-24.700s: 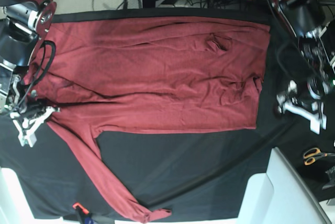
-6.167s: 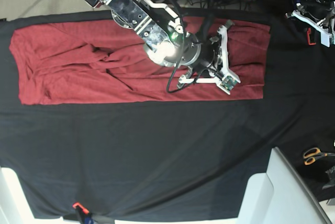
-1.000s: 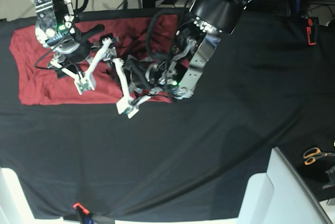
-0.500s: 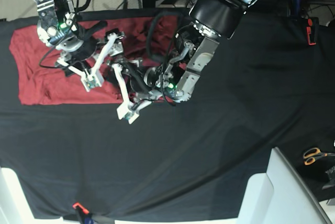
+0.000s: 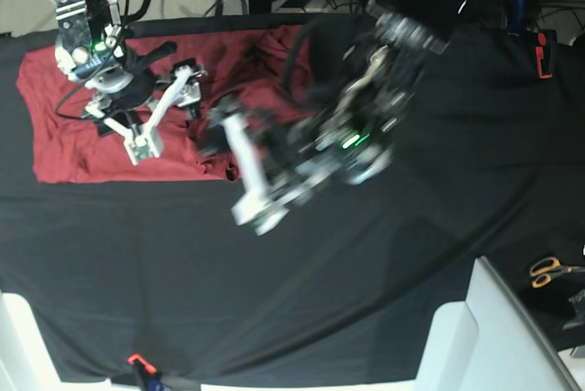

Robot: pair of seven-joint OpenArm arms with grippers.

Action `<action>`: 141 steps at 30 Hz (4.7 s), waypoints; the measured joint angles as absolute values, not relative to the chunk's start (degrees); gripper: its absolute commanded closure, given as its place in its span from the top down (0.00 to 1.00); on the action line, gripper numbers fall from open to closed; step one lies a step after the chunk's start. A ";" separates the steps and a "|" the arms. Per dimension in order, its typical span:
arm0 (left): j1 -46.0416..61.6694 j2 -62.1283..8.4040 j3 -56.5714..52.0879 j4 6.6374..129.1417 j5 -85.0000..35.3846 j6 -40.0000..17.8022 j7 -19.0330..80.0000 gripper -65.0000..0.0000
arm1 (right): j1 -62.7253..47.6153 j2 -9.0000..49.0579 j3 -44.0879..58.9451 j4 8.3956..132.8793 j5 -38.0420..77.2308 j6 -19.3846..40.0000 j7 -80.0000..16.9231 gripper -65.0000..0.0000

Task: Fold the T-shirt properly
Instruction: 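Grasp the strip's end with the left gripper and fold it toward the right gripper, then release the folded end with the left gripper and push it onto the stack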

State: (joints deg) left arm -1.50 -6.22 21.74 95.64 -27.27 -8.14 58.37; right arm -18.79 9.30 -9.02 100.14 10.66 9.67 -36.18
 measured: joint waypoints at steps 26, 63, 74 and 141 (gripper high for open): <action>7.60 -9.45 1.17 87.81 -27.03 -7.68 57.41 0.60 | -18.92 9.28 -9.21 100.16 10.72 9.82 -35.94 0.77; 6.96 -10.81 1.06 84.05 -39.24 -18.04 51.37 0.81 | -18.76 9.28 -9.26 100.12 10.72 9.82 -35.97 0.77; 6.39 -8.88 1.34 79.61 -39.09 -18.04 51.44 0.81 | -18.72 9.28 -9.28 95.88 10.72 9.82 -35.94 0.77; -10.02 1.50 34.20 73.25 -38.85 -17.85 55.09 0.00 | -14.52 1.54 16.88 96.51 10.52 9.43 -35.86 0.77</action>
